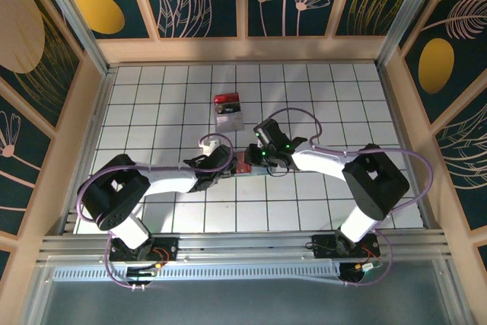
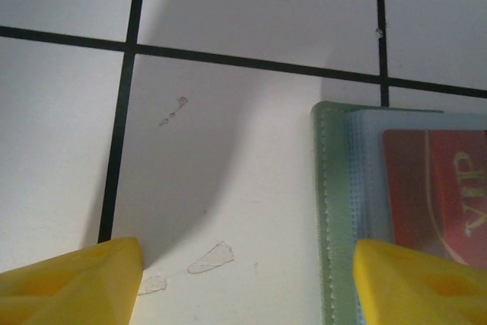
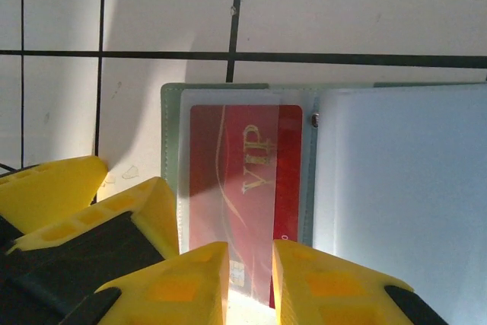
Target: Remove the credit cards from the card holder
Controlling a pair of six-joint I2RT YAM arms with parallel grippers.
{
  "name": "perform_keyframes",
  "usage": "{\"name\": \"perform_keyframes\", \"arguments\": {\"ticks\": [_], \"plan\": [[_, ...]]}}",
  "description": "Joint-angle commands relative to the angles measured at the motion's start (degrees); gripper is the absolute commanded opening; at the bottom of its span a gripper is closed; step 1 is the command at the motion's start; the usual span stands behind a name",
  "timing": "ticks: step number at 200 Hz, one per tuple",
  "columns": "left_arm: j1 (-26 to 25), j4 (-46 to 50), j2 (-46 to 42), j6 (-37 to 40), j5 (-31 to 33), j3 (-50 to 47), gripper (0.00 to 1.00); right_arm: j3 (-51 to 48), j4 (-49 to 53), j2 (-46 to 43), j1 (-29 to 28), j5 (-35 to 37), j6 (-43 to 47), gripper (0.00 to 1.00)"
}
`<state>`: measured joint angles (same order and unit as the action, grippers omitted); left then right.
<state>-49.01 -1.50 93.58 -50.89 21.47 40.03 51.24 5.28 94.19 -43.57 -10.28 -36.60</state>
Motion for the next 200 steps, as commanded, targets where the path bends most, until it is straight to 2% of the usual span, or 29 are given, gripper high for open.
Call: {"name": "perform_keyframes", "arguments": {"ticks": [1, 156, 200], "plan": [[0.23, 0.33, 1.72, -0.18, -0.92, 1.26, 0.73, -0.66, -1.84, 1.42, 0.77, -1.64, -0.71, 0.22], [0.23, 5.89, 7.05, 2.11, -1.68, 4.08, 0.71, -2.71, -5.23, 4.81, 2.08, -4.68, -1.85, 0.26], [0.23, 6.07, 6.92, 2.15, -1.94, 4.09, 0.71, -4.37, -9.06, 4.94, 2.9, -8.28, -2.66, 0.26]]}}
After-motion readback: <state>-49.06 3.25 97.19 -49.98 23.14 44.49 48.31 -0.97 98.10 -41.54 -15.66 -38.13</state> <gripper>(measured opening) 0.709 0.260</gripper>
